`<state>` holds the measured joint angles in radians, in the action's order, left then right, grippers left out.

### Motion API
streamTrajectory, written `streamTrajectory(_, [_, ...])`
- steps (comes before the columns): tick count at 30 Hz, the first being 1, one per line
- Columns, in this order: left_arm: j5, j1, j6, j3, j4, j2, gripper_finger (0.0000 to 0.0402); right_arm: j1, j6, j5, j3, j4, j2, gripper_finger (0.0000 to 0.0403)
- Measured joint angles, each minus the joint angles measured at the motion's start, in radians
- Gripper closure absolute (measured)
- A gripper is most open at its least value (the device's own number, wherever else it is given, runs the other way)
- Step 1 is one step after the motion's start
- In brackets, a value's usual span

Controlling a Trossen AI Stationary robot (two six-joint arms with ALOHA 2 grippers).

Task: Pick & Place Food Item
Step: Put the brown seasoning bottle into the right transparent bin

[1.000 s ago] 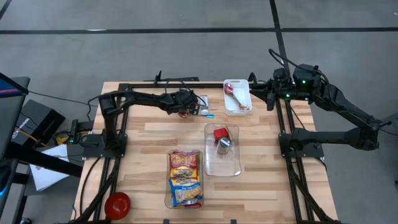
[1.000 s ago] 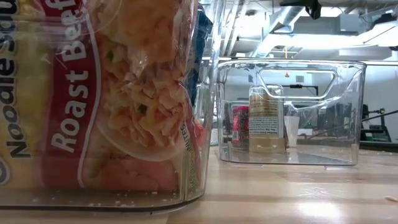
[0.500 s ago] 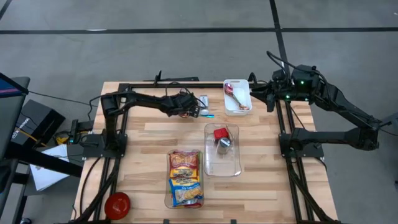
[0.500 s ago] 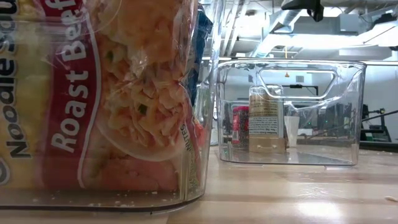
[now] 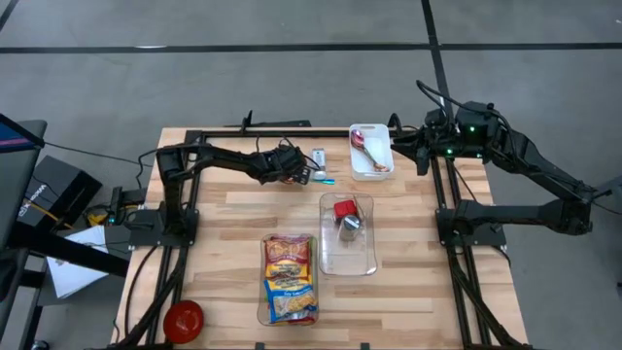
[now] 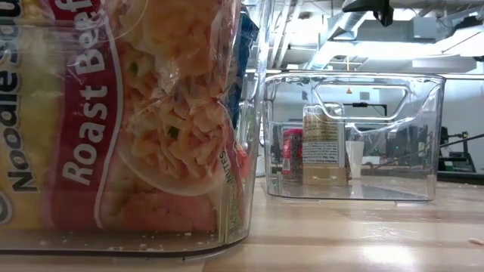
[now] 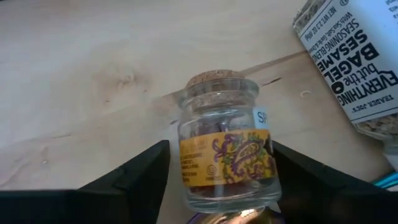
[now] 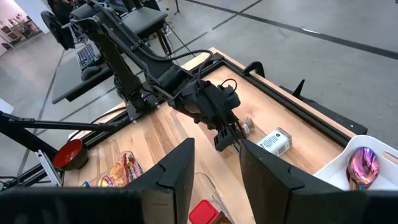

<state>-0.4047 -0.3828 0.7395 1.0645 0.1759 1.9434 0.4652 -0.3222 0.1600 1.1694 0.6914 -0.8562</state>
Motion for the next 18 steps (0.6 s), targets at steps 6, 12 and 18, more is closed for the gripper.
streamTrajectory(6, [0.009, 0.0, 0.0, 0.0, 0.003, 0.0, 0.0216, 0.0, 0.0, 0.0, 0.0, 0.0, 0.0, 0.028])
streamTrajectory(12, [0.023, 0.014, 0.001, 0.0, 0.006, -0.006, 0.0216, 0.0, 0.0, 0.0, 0.0, 0.0, 0.0, 0.0281])
streamTrajectory(18, [0.085, 0.024, -0.014, -0.002, 0.024, -0.052, 0.0216, 0.0, 0.0, 0.0, 0.0, 0.001, 0.0, 0.0281])
